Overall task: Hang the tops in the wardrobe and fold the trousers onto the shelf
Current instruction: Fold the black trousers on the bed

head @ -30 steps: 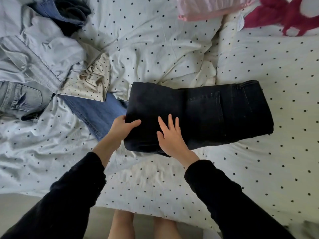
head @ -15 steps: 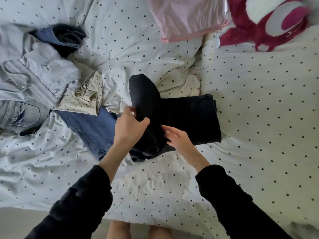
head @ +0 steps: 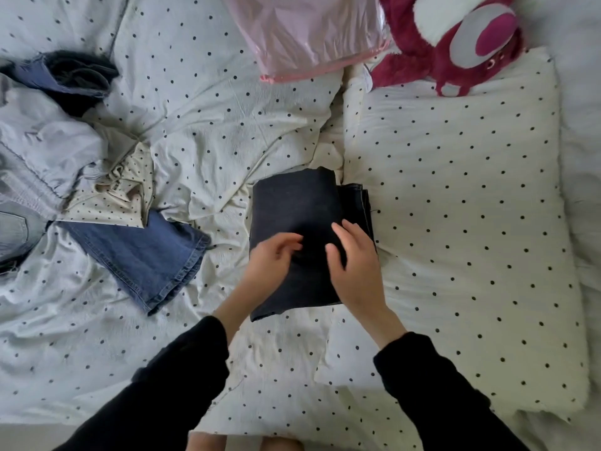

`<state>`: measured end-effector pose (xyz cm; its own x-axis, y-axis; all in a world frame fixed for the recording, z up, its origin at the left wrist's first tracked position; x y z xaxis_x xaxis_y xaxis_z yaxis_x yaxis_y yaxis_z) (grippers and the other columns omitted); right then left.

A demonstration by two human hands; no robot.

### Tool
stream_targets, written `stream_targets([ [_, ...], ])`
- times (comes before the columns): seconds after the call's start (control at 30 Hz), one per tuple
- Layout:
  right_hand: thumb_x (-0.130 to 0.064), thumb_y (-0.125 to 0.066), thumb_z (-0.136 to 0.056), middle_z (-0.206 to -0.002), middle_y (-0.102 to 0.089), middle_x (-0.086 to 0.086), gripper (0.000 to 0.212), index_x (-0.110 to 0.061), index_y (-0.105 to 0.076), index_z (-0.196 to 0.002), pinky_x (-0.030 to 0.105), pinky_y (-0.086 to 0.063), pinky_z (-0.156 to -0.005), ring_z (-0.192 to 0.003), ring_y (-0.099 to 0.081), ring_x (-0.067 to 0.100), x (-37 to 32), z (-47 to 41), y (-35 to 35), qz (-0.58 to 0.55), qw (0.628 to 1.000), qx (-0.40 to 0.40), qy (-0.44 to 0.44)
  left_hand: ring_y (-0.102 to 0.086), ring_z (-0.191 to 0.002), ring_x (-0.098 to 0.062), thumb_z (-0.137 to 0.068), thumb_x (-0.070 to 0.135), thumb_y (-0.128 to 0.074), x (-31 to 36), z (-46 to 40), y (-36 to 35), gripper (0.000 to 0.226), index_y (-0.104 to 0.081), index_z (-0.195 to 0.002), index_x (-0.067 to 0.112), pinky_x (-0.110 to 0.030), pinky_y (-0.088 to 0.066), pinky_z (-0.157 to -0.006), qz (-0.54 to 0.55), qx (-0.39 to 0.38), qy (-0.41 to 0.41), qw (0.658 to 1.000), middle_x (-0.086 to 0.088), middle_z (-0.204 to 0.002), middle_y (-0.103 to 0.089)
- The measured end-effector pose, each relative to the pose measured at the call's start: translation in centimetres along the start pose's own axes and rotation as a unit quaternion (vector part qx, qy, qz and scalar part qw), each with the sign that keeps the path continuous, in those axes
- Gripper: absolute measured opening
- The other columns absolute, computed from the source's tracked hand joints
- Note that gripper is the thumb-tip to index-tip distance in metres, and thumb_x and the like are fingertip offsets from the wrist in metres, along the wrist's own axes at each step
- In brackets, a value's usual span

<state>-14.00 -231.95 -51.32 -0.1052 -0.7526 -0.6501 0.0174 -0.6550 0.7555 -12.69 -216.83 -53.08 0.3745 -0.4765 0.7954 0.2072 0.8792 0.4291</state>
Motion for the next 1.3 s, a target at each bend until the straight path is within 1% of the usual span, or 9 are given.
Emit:
stream_targets([
  [0.1, -0.034, -0.056, -0.09, -0.148, -0.033, 0.012, 0.063, -0.01, -0.035, -0.143, 0.039, -0.033, -0.105, -0.135, -0.033, 0.028, -0.3, -0.2, -1.8, 0.073, 0.996, -0.04, -0.034, -0.055, -0.109, -0.019, -0.093, 0.007, -0.052, -3.5, -0.7, 2.2, 0.04, -0.047, -0.132, 0.015, -0.023, -0.044, -0.087, -0.055, 0.071, 0.045, 0.995, -0.008, -0.119, -0.057],
  [0.23, -0.023, -0.059, -0.091, -0.143, -0.03, 0.015, 0.075, -0.008, -0.014, -0.149, 0.032, -0.036, -0.101, -0.126, -0.04, 0.028, 0.2, -2.3, -2.3, 0.047, 0.989, -0.064, -0.124, -0.039, -0.131, -0.026, -0.088, 0.032, -0.063, -6.7, -0.9, 1.2, 0.079, -0.013, -0.15, 0.026, -0.043, -0.035, -0.108, -0.08, -0.063, 0.081, 0.991, -0.011, -0.144, -0.037],
  [0.47, -0.01, -0.06, -0.09, -0.132, -0.041, 0.014, 0.067, -0.01, -0.024, -0.146, 0.031, -0.04, -0.093, -0.114, -0.047, 0.026, 1.3, -2.2, -1.2, 0.049, 0.99, -0.006, -0.129, -0.016, -0.142, -0.029, -0.087, 0.039, -0.062, -5.8, -0.6, 0.1, 0.091, 0.007, -0.147, 0.034, -0.043, -0.023, -0.115, -0.163, -0.04, -0.031, 0.985, -0.015, -0.155, -0.008],
  [0.57, -0.027, -0.057, -0.092, -0.148, -0.028, 0.015, 0.071, -0.013, -0.017, -0.149, 0.048, -0.034, -0.1, -0.135, -0.028, 0.033, 3.6, -2.4, -1.9, 0.23, 0.963, -0.046, -0.134, 0.006, -0.145, -0.029, -0.093, 0.045, -0.048, -6.5, -1.0, -0.3, 0.084, 0.022, -0.138, 0.03, -0.044, -0.014, -0.118, -0.325, -0.092, -0.112, 0.934, -0.013, -0.155, 0.019],
  [0.7, -0.032, -0.05, -0.095, -0.158, -0.004, 0.013, 0.076, -0.014, -0.001, -0.151, 0.053, -0.026, -0.11, -0.145, -0.005, 0.03, 4.4, -3.4, -2.3, 0.26, 0.946, -0.122, -0.149, 0.005, -0.145, -0.03, -0.096, 0.039, -0.045, -7.2, -2.0, 0.7, 0.08, 0.019, -0.142, 0.029, -0.042, -0.017, -0.117, -0.38, -0.121, -0.145, 0.905, -0.013, -0.156, 0.017],
  [0.87, -0.024, -0.069, -0.08, -0.154, -0.023, 0.018, 0.082, -0.008, -0.026, -0.147, 0.053, -0.021, -0.111, -0.142, -0.022, 0.035, 0.8, -1.1, -1.8, 0.29, 0.957, -0.005, 0.026, -0.02, -0.14, -0.033, -0.077, 0.03, -0.074, -8.3, -2.4, 1.9, 0.089, -0.021, -0.147, 0.016, -0.051, -0.037, -0.103, -0.476, -0.062, -0.28, 0.832, -0.018, -0.153, -0.023],
  [0.97, -0.04, -0.069, -0.078, -0.15, -0.032, 0.017, 0.078, -0.004, -0.04, -0.14, 0.058, -0.029, -0.109, -0.138, -0.031, 0.036, -1.7, 2.7, -4.3, 0.305, 0.938, -0.044, 0.157, 0.001, -0.145, -0.027, -0.078, 0.011, -0.065, -9.2, -3.5, 2.7, 0.09, -0.012, -0.15, 0.015, -0.049, -0.025, -0.112, -0.512, -0.044, -0.35, 0.783, -0.012, -0.157, -0.01],
  [1.13, -0.068, -0.067, -0.064, -0.148, -0.036, 0.018, 0.104, 0.0, -0.042, -0.138, 0.06, -0.027, -0.109, -0.138, -0.033, 0.033, 0.5, 3.5, -8.3, 0.336, 0.928, -0.151, 0.054, 0.002, -0.145, -0.029, -0.075, -0.01, -0.022, -9.1, -6.2, 4.1, 0.084, -0.002, -0.151, 0.022, -0.047, -0.007, -0.116, -0.59, -0.051, -0.447, 0.67, -0.007, -0.158, 0.007],
  [1.3, -0.073, -0.07, -0.054, -0.15, -0.034, 0.011, 0.115, -0.005, -0.039, -0.141, 0.05, -0.016, -0.113, -0.14, -0.031, 0.024, 3.3, 2.5, -7.8, 0.334, 0.924, -0.168, 0.074, -0.019, -0.142, -0.027, -0.072, -0.007, -0.063, -7.0, -9.7, 3.5, 0.098, -0.012, -0.148, 0.03, -0.049, -0.012, -0.115, -0.582, -0.051, -0.557, 0.59, -0.005, -0.157, -0.011],
])
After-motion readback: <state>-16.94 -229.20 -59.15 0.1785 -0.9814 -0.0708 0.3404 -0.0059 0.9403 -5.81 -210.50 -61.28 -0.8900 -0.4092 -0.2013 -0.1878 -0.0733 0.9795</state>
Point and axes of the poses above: each hand's wrist, its own z-axis away from the middle knuckle, its own y-axis out of the back of the hand, x = y × z, the point moved 3 cm from there along -z, towards the middle knuckle
